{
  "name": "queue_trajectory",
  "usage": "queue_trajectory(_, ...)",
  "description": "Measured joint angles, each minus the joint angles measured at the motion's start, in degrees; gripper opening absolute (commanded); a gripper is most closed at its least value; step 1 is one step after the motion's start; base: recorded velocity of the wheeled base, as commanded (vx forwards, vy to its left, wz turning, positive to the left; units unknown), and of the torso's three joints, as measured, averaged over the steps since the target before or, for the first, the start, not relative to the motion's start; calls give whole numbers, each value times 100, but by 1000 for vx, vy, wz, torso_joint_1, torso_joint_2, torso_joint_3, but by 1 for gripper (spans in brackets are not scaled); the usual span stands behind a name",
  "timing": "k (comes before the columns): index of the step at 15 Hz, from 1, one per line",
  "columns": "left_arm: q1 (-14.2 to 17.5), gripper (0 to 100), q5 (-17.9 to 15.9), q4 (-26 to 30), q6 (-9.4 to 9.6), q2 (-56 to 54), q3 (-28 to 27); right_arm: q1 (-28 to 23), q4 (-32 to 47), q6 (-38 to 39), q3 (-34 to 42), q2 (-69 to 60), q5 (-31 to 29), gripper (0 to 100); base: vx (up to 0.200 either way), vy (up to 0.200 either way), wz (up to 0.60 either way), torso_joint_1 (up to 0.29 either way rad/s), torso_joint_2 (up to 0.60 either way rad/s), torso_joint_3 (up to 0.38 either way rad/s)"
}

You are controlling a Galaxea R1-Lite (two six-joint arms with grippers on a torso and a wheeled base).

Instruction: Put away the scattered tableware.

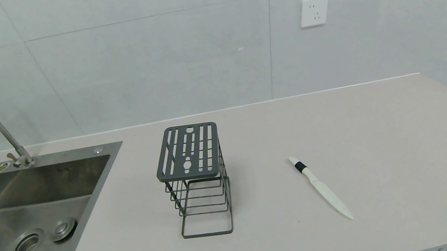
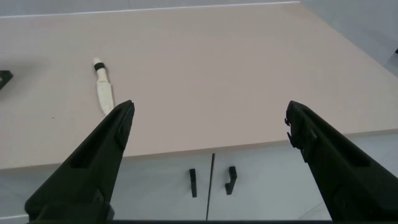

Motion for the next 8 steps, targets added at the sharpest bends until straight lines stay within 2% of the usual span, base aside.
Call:
queue_trajectory(5,0,100,0,-1,0,0,0,0,-5,0,0,0,0,100,0,0,0,0,0,0)
queue_trajectory(8,0,100,0,-4,4,0,0,1,-5,0,0,0,0,100,0,0,0,183,-41,150)
